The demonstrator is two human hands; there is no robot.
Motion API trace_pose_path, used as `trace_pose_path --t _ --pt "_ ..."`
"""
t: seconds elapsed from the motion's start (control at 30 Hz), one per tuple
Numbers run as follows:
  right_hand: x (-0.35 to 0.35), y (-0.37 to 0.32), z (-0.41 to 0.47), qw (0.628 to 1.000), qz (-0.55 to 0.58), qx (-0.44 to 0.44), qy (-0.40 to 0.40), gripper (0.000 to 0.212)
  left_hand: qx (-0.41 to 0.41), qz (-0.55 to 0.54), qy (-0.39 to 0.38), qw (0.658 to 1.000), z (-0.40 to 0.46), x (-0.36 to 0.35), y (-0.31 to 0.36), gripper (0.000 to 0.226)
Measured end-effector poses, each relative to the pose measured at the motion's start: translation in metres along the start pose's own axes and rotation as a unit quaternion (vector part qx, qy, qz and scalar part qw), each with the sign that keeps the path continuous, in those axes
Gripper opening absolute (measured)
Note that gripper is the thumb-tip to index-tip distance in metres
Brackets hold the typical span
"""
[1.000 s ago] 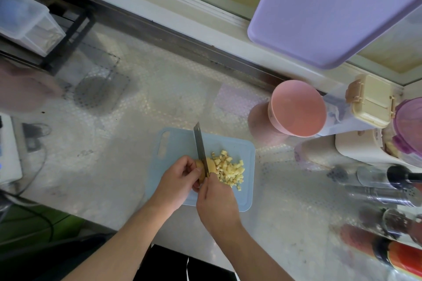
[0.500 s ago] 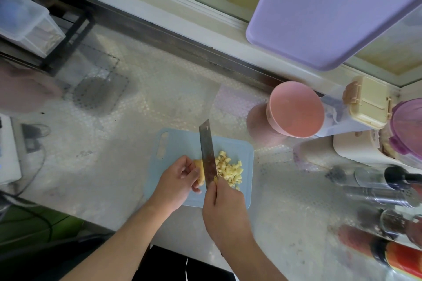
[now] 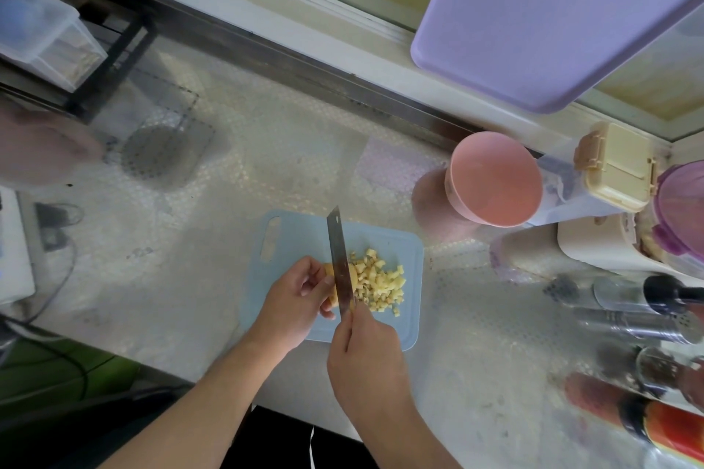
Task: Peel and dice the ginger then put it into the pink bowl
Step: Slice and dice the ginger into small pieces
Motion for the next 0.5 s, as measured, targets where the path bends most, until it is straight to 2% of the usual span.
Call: trace_pose_path --t 0.5 --pt "-0.009 0.009 -0.029 0.999 -0.004 -0.032 -0.035 0.019 -0.021 -0.007 0.001 1.0 -0.001 0.0 -0.002 0.022"
Point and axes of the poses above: each hand's wrist, its own z-axis towards the middle knuckle, its own x-axis out of the back of the hand, y = z × x, the point moved 1 cm from there along z, towards the middle knuckle, and after that the axes turned 3 degrees about z, right-handed, at the moved point
